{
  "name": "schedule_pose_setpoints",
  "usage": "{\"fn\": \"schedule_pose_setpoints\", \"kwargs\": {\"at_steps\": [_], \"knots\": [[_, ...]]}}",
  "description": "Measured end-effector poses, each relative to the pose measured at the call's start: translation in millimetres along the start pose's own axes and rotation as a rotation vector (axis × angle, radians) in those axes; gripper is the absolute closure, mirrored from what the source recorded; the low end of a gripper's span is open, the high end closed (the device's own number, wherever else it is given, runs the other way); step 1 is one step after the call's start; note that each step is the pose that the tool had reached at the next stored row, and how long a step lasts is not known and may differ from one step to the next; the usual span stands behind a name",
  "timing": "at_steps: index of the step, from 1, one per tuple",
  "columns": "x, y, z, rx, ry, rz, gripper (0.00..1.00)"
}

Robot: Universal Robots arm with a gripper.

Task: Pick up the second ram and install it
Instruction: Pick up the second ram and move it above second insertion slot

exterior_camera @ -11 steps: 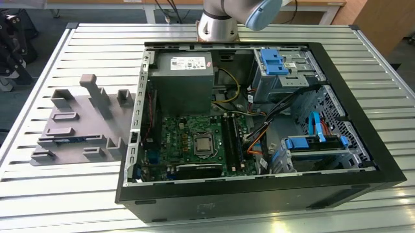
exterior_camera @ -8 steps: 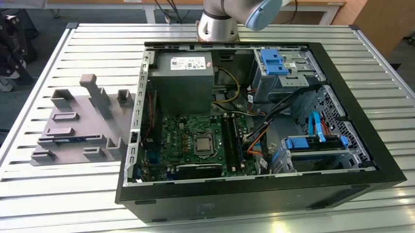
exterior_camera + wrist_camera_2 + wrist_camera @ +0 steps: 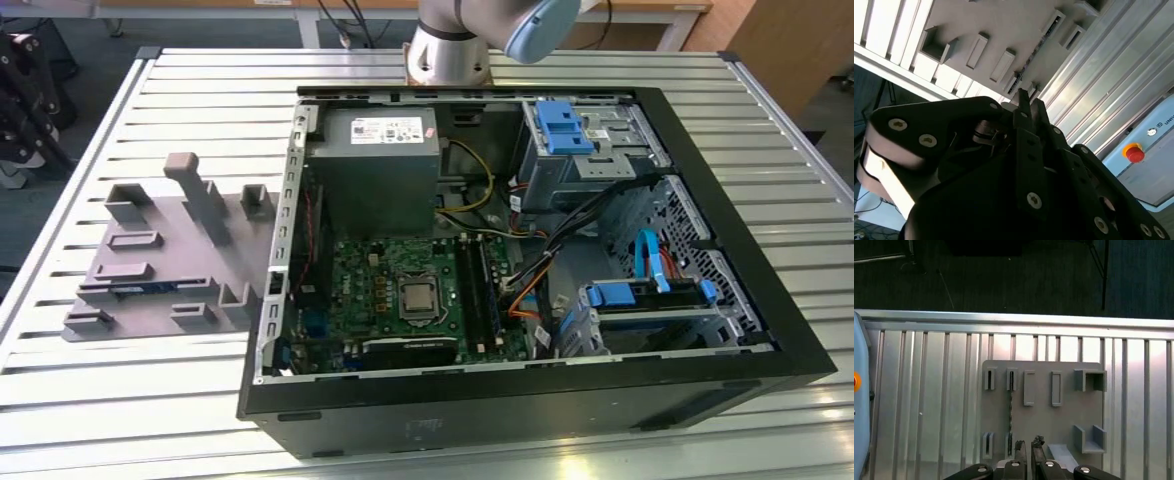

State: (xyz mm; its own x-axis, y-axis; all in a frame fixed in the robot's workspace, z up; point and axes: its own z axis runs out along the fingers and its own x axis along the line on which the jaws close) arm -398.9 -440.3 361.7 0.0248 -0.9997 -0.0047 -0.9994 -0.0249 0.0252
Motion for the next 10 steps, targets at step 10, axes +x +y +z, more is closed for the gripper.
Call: {"fn": "schedule_pose_setpoints", "kwargs": {"at_steps": [10], "knots": [[0.0,1.9,7.2,0.0001,0.0002,-0.006,0.75]]}}
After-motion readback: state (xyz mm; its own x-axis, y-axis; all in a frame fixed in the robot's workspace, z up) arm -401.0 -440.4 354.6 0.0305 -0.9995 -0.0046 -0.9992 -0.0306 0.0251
